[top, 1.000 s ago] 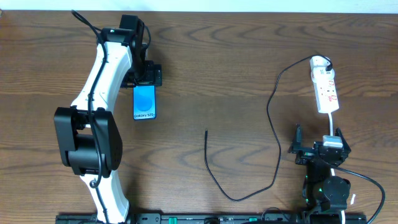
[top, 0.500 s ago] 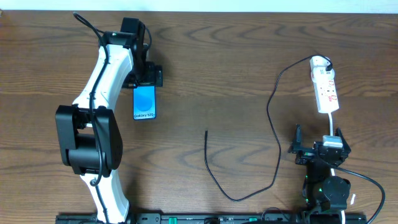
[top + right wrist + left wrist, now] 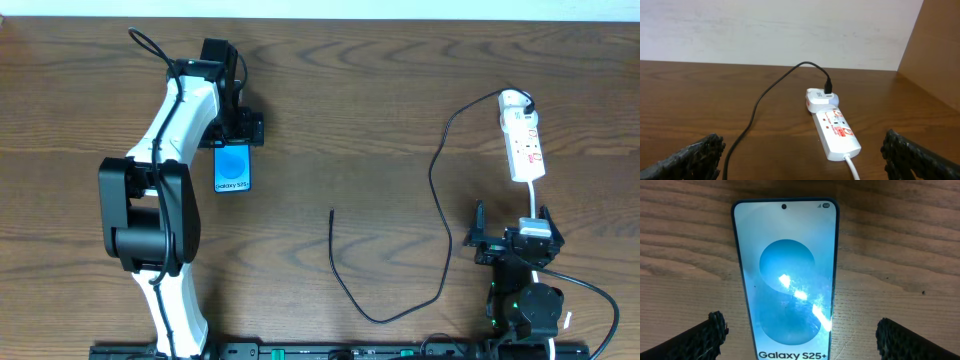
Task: Plug charger to phone and switch on socket
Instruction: 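Lower the left gripper onto the phone's near edge, then close the left gripper on the phone's bottom edge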
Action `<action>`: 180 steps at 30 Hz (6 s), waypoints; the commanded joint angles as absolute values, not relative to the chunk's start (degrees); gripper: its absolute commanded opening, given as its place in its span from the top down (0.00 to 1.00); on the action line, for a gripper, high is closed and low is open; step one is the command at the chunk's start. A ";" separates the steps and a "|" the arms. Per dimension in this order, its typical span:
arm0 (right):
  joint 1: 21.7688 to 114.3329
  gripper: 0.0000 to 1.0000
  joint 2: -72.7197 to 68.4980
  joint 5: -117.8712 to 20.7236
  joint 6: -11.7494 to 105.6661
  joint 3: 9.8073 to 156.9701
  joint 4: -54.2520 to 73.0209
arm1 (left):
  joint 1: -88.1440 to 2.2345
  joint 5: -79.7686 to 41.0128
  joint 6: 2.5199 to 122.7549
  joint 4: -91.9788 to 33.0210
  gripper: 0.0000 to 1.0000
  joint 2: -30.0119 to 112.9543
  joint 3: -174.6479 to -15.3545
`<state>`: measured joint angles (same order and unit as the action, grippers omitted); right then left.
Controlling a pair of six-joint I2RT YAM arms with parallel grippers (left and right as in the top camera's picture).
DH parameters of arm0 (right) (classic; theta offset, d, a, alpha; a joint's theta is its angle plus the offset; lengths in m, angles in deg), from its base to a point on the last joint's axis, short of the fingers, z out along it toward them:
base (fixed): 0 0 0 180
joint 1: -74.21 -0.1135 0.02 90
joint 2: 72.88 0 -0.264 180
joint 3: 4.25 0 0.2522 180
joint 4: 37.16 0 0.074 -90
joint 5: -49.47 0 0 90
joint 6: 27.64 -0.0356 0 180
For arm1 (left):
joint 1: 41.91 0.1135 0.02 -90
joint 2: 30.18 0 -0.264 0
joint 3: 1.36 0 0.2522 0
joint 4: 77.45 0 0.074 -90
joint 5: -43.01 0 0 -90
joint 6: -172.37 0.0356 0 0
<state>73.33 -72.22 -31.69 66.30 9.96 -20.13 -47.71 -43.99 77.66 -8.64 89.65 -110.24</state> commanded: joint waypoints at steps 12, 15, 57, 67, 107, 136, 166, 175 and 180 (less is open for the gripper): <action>73.05 0.01 -72.61 -31.08 65.60 9.83 -20.00 | -46.20 -46.31 77.14 -8.75 0.02 90.40 -109.14; 73.05 0.01 -72.61 -31.08 65.60 9.83 -20.00 | -46.22 -46.15 77.14 -8.70 0.02 90.40 -109.08; 73.05 0.01 -72.61 -31.08 65.60 9.83 -20.00 | -46.20 -43.18 77.16 -12.31 0.02 90.40 -104.62; 73.05 0.01 -72.61 -31.08 65.60 9.83 -20.00 | -46.20 -43.22 77.16 -14.52 0.02 90.40 -104.60; 73.05 0.01 -72.61 -31.06 65.60 9.83 -20.00 | -46.20 -43.60 77.16 -15.02 0.02 92.34 -104.57; 73.05 0.01 -72.61 -31.08 65.60 9.83 -20.00 | -46.20 -43.62 77.18 -15.87 0.02 93.92 -103.55; 73.05 0.01 -72.61 -31.08 65.60 9.83 -19.98 | -46.20 -43.60 77.18 -16.44 0.02 93.92 -102.32; 73.05 0.01 -72.61 -31.06 65.60 9.83 -20.00 | -46.20 -43.60 77.18 -16.35 0.03 93.92 -102.32; 73.05 0.01 -72.59 -31.06 65.60 9.83 -19.98 | -46.20 -43.60 77.18 -16.35 0.03 93.92 -102.32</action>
